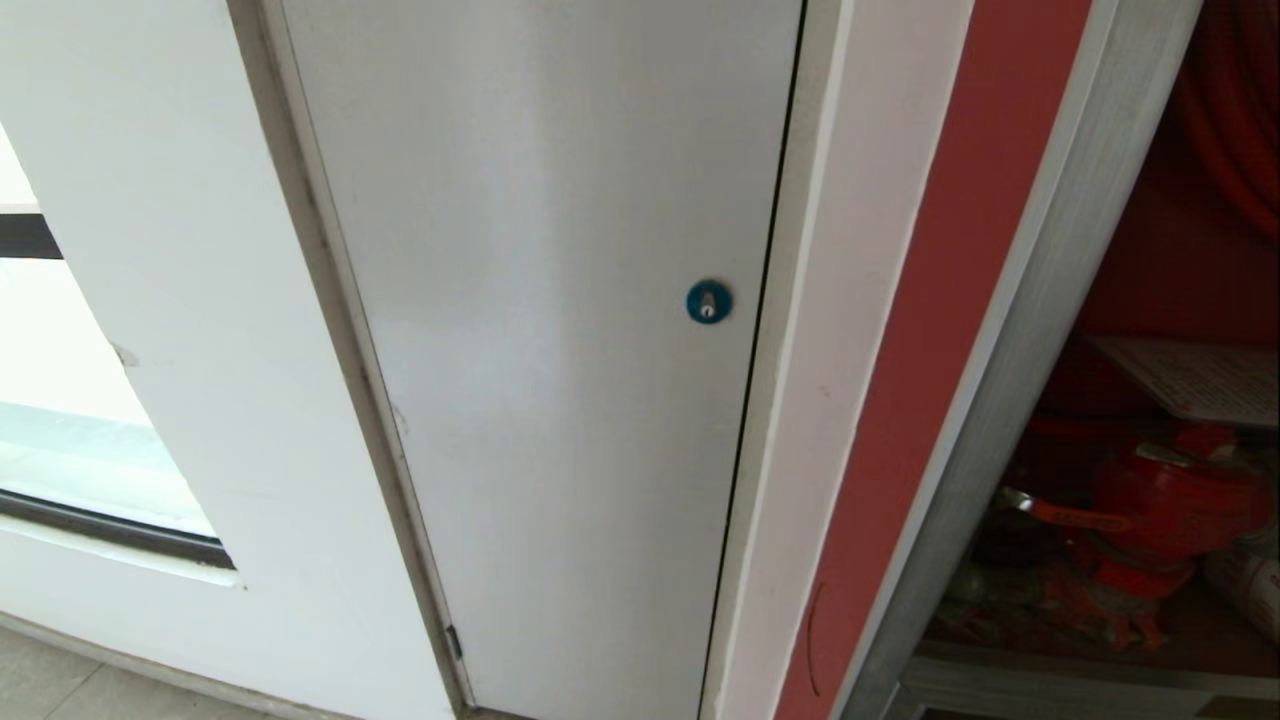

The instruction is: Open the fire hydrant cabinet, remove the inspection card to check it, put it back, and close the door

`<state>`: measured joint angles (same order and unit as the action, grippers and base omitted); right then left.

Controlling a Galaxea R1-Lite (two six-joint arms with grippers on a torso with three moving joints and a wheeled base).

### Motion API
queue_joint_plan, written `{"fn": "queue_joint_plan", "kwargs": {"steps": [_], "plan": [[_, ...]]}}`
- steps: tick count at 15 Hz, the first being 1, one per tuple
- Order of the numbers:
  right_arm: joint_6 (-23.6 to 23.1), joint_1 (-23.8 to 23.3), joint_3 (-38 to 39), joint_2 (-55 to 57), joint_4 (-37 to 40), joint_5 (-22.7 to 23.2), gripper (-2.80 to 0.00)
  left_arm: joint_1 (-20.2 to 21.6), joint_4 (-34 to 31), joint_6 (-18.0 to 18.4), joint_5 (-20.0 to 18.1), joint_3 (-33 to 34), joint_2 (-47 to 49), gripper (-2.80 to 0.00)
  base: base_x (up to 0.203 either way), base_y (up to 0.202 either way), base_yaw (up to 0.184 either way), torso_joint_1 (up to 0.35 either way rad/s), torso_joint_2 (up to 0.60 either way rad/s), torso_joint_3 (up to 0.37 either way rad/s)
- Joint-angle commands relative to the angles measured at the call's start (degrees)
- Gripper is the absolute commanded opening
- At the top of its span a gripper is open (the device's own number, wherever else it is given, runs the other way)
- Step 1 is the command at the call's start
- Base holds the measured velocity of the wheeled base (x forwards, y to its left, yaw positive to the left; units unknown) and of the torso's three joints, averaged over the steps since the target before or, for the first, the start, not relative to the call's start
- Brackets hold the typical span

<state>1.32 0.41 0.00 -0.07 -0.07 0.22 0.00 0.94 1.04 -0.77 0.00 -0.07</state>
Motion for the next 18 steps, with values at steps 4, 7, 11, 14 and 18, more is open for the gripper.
{"fn": "queue_joint_plan", "kwargs": {"steps": [4, 7, 11, 14, 18], "plan": [[0.1, 0.0, 0.0, 0.1, -0.1, 0.0, -2.80, 0.0, 0.0, 0.0, 0.0, 0.4, 0.1, -2.80, 0.000, 0.000, 0.000, 0.000, 0.00, 0.000], [0.1, 0.0, 0.0, 0.1, -0.1, 0.0, -2.80, 0.0, 0.0, 0.0, 0.0, 0.4, 0.1, -2.80, 0.000, 0.000, 0.000, 0.000, 0.00, 0.000], [0.3, 0.0, 0.0, 0.1, -0.1, -0.2, -2.80, 0.0, 0.0, 0.0, 0.0, 0.4, 0.1, -2.80, 0.000, 0.000, 0.000, 0.000, 0.00, 0.000], [0.3, 0.0, 0.0, 0.1, -0.1, -0.2, -2.80, 0.0, 0.0, 0.0, 0.0, 0.4, 0.1, -2.80, 0.000, 0.000, 0.000, 0.000, 0.00, 0.000], [0.1, 0.0, 0.0, 0.0, -0.1, -0.2, -2.80, 0.0, 0.0, 0.0, 0.0, 0.4, 0.1, -2.80, 0.000, 0.000, 0.000, 0.000, 0.00, 0.000]]}}
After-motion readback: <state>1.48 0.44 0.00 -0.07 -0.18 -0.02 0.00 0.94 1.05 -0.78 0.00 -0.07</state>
